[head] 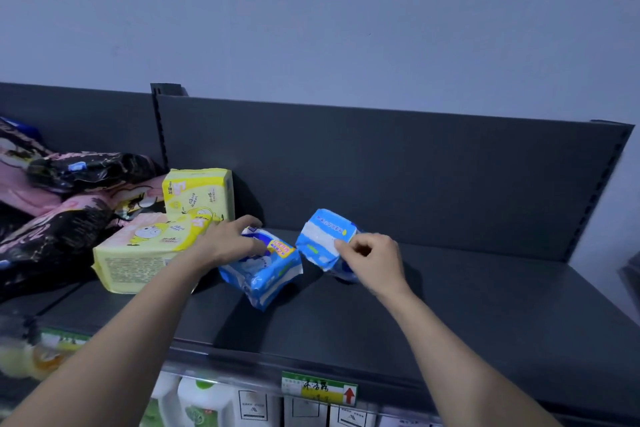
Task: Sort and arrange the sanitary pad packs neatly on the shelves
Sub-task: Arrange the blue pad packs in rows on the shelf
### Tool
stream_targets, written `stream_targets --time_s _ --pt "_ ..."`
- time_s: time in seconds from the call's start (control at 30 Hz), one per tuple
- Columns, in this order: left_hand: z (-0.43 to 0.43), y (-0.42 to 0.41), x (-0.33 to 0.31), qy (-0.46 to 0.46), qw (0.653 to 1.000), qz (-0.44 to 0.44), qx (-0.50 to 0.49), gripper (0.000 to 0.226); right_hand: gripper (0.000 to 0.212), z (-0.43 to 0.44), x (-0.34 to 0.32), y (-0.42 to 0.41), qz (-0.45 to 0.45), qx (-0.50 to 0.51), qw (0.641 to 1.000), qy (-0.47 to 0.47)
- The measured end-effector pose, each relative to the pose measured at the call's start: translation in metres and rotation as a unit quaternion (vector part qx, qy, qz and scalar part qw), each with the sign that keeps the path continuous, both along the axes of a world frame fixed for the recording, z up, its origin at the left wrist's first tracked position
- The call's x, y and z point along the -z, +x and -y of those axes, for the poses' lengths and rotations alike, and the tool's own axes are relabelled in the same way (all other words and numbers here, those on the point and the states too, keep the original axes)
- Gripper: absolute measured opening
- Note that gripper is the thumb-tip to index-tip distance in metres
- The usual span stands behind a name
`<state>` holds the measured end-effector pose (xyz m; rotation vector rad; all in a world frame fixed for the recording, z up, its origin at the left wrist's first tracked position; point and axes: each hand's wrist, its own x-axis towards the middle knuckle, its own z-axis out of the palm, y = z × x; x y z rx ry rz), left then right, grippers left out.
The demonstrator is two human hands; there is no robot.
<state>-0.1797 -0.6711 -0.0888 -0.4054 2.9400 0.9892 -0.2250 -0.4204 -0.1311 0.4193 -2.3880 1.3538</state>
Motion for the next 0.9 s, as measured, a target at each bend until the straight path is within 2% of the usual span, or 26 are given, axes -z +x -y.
stream_targets --time_s 0.07,0.1,0.17,0.23,0.33,0.43,0.53,0.67,0.77,0.83,0.9 --pt "0.001 0.003 0.0 0.069 0.998 -0.013 0.006 0.065 0.014 0.004 -0.002 -0.005 0.033 -0.02 0.996 -0.077" --pt "0.001 0.005 0.001 0.103 0.994 -0.017 0.007 0.061 0.018 0.005 -0.001 -0.008 0.049 -0.025 0.995 -0.081" --pt "0.002 0.007 0.003 0.16 0.987 -0.022 0.013 0.06 0.041 0.004 0.003 -0.014 0.068 -0.048 0.996 -0.03" --pt "0.005 0.008 0.005 0.192 0.981 -0.026 0.02 0.071 0.063 0.007 0.007 -0.021 0.086 -0.063 0.993 0.046" --pt "0.012 0.008 0.01 0.219 0.975 -0.006 0.03 0.106 0.061 0.012 0.014 -0.031 0.062 -0.008 0.984 0.168" --pt "0.016 0.011 0.011 0.238 0.97 -0.003 0.04 0.097 0.063 0.016 0.016 -0.033 0.045 0.084 0.971 0.219" --pt "0.015 0.016 0.008 0.268 0.962 -0.018 0.036 0.083 0.066 0.022 0.02 -0.033 0.045 0.129 0.973 0.186" --pt "0.022 0.02 0.01 0.285 0.956 -0.035 0.058 0.095 0.077 0.03 0.029 -0.037 0.063 0.157 0.98 0.106" --pt "0.028 0.02 0.018 0.314 0.946 -0.06 0.06 0.098 0.087 0.037 0.035 -0.041 0.096 0.16 0.979 0.086" --pt "0.03 0.018 0.026 0.328 0.94 -0.08 0.049 0.102 0.086 0.038 0.036 -0.044 0.09 0.192 0.973 0.086" --pt "0.029 0.016 0.033 0.336 0.937 -0.091 0.043 0.102 0.073 0.033 0.034 -0.046 0.066 0.223 0.971 0.054"
